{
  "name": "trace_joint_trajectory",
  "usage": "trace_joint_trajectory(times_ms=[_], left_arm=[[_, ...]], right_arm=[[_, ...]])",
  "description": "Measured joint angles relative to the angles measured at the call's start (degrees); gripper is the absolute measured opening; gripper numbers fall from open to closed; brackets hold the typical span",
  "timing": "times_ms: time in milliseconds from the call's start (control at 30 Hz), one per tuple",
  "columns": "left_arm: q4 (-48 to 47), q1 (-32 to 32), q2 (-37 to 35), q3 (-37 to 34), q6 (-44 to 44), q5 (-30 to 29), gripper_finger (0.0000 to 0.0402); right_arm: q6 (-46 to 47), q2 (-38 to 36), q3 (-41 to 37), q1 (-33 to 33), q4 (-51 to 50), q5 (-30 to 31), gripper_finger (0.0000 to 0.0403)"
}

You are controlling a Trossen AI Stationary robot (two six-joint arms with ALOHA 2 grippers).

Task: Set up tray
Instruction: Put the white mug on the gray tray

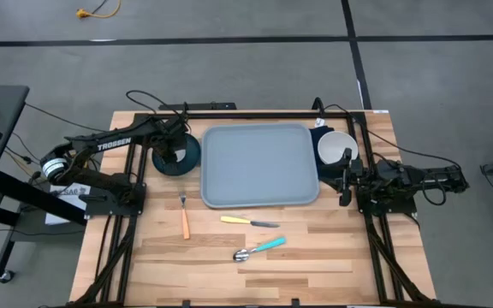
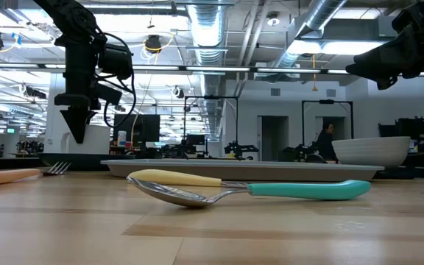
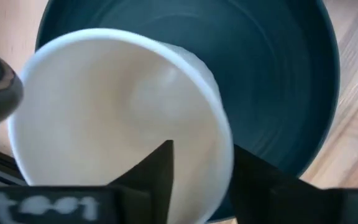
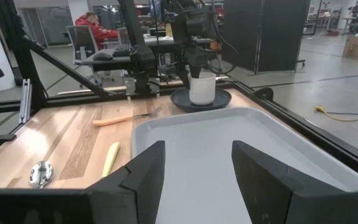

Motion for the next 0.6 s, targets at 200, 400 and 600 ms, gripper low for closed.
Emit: trace_joint_trajectory(times_ms=[200,400,600], left_arm=[[0.0,0.0,0.0,0.0,1.6,0.0,0.0024],[-0.7,-1.0,0.0,1.1,2.7,-4.2,0.0008],[-1.5,-3.6,0.0,7.0,7.0,-4.9,0.0004]], right_arm=[[0.0,0.0,0.0,0.0,0.0,0.0,0.0178],[0.0,0.0,0.0,0.0,0.0,0.0,0.0178],[0.0,0.0,0.0,0.0,0.0,0.0,0.0178]])
